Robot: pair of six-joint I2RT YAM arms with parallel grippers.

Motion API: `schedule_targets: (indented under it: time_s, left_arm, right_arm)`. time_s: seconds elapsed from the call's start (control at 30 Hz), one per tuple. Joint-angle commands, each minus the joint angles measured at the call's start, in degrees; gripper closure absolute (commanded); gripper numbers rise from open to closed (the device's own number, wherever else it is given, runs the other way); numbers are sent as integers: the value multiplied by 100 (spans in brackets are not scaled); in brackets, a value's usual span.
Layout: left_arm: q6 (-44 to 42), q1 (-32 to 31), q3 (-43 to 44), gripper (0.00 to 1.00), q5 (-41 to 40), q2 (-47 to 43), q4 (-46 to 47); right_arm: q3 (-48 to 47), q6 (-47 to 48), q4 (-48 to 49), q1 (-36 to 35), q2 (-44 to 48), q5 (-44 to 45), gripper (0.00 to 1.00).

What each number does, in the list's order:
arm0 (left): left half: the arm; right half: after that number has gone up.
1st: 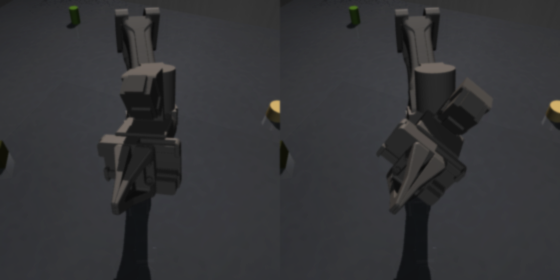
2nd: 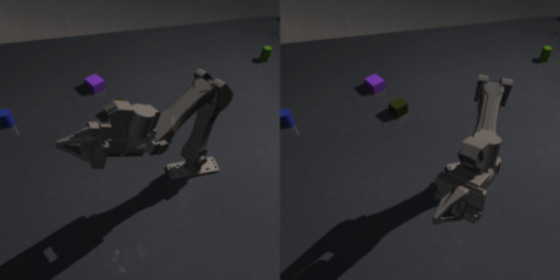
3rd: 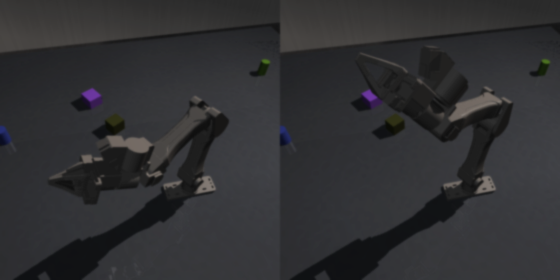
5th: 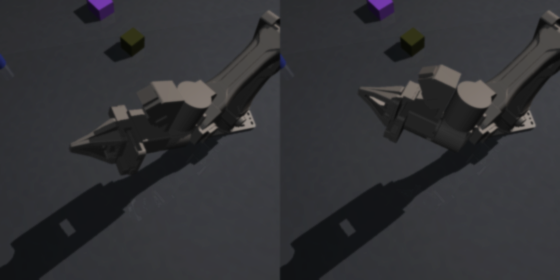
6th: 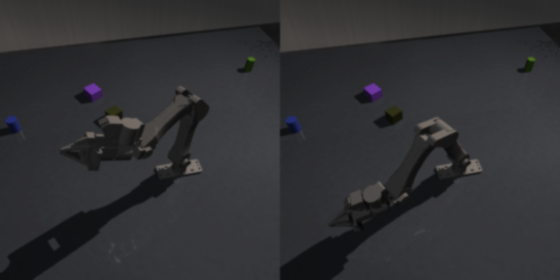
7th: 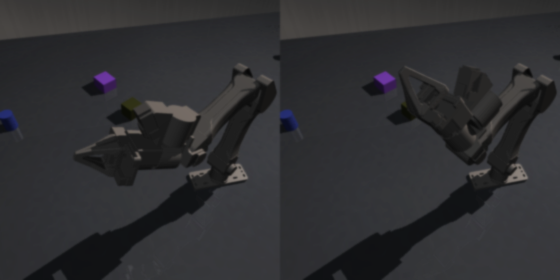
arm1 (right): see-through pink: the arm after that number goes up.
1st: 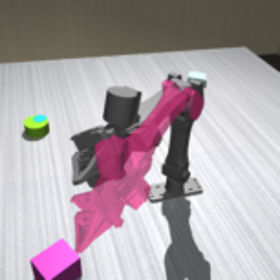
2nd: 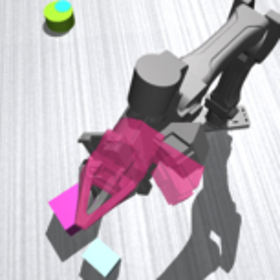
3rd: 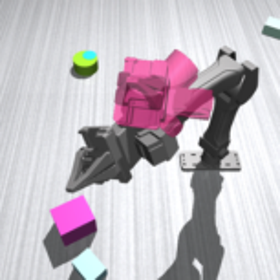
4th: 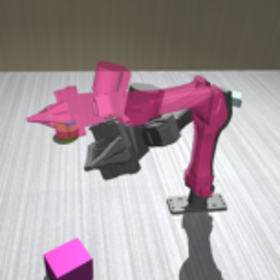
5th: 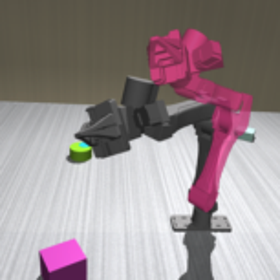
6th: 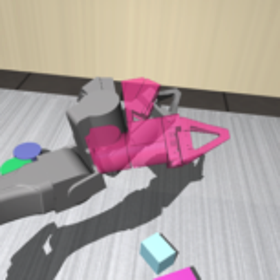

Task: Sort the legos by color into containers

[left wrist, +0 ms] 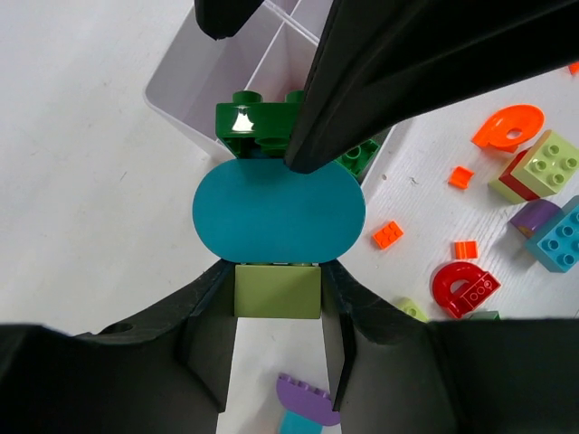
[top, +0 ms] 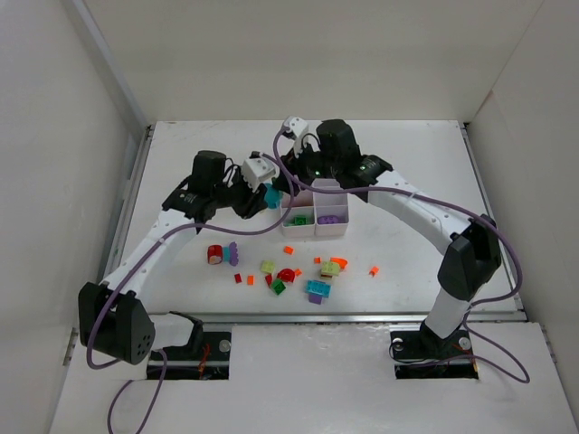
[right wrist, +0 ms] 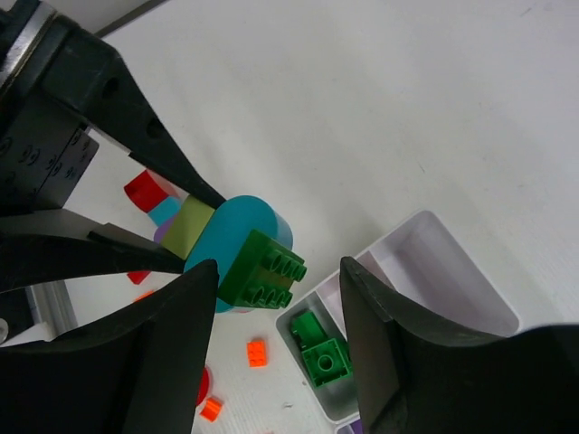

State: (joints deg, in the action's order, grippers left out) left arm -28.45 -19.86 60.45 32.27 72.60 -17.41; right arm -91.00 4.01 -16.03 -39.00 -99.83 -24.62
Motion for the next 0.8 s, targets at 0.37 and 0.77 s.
schedule_targets:
  time_s: [0.37,0.77]
  left_arm:
    - [269,-9,-173,100,121,-378,449]
    - [-117,78,-1157,100,-485,-554,466]
  right_arm:
    - [-251,-225,382,-37,-300,370,80]
    - [30,-225,382,-37,-195,616,98]
